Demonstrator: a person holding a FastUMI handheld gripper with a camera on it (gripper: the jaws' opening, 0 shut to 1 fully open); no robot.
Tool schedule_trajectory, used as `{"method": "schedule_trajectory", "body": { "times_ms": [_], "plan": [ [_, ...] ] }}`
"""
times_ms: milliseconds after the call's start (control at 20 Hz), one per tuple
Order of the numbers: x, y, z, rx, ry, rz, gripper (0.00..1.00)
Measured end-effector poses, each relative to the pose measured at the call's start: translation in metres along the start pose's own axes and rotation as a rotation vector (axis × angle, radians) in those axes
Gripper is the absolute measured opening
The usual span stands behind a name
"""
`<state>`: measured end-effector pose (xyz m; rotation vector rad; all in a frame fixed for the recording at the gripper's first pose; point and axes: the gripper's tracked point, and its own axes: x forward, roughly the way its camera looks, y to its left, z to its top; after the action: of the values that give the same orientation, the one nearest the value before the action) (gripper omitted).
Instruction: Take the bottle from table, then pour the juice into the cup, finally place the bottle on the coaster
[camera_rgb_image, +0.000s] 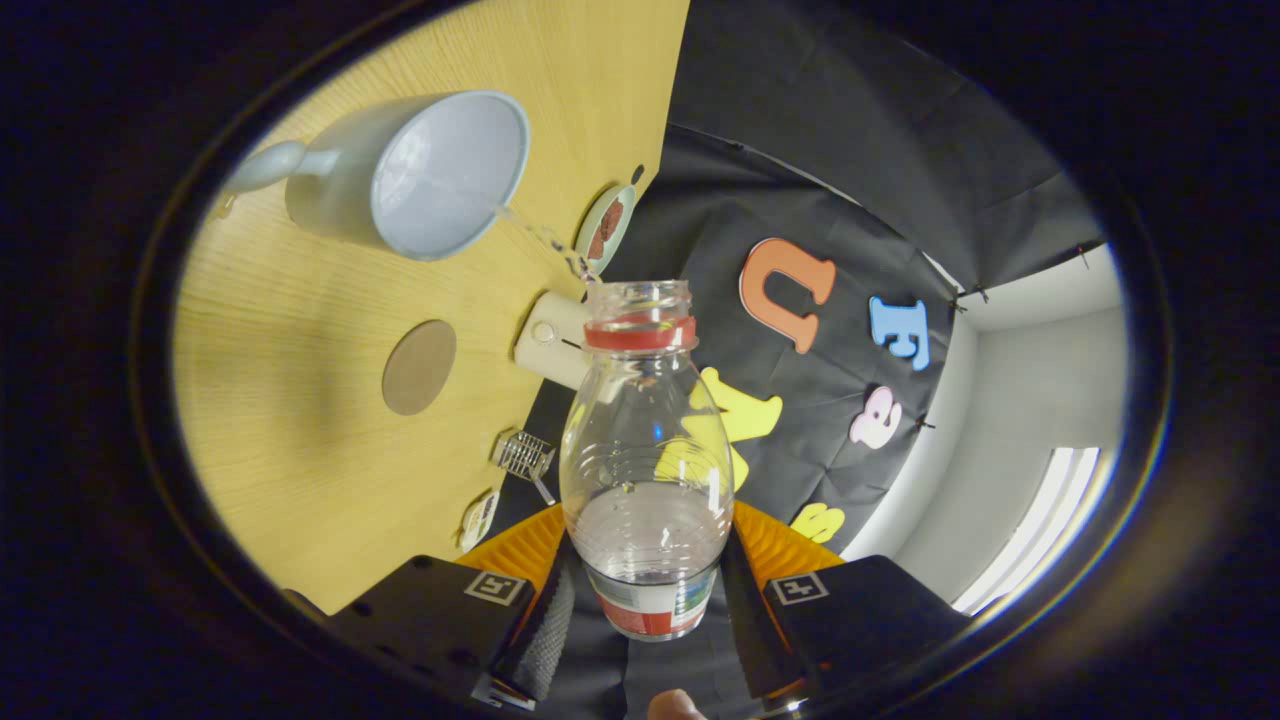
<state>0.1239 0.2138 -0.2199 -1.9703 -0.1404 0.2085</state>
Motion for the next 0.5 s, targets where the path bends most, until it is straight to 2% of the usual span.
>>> {"method": "schedule_trajectory", "body": {
  "times_ms": [500],
  "plan": [
    [0.002,-0.013,-0.002,-0.045,-0.003,-0.019,0.74]
  ]
}}
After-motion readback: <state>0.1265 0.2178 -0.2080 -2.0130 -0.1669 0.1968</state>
